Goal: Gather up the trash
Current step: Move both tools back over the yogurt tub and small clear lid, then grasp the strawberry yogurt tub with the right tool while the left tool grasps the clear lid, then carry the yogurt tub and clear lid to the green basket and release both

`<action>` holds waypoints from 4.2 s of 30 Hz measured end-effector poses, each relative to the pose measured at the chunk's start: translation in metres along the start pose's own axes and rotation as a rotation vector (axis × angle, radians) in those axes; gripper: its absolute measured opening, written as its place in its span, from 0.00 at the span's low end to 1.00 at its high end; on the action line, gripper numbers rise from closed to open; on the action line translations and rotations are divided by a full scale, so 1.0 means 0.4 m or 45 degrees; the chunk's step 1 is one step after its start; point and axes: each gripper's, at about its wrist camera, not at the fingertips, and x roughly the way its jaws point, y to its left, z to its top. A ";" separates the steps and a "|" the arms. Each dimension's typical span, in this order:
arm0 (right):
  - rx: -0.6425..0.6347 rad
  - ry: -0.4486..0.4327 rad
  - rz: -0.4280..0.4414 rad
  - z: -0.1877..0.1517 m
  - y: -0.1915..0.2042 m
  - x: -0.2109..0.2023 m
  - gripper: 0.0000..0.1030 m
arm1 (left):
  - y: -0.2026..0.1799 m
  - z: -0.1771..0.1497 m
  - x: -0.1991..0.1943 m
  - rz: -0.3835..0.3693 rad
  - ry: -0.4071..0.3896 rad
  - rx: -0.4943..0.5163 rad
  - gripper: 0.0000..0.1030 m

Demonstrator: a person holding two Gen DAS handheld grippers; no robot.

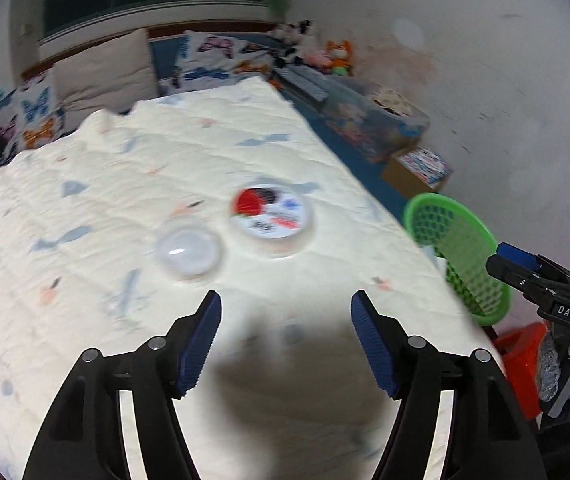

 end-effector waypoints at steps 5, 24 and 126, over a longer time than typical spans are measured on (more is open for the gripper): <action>-0.086 0.031 0.032 0.026 0.082 0.061 0.81 | 0.089 -0.022 -0.025 0.056 -0.002 -0.073 0.72; -0.427 0.137 0.051 0.105 0.316 0.340 0.84 | 0.281 -0.070 -0.083 0.149 -0.012 -0.229 0.75; 0.295 0.084 -0.285 -0.092 -0.325 -0.017 0.88 | -0.118 0.092 0.063 -0.071 -0.058 0.225 0.58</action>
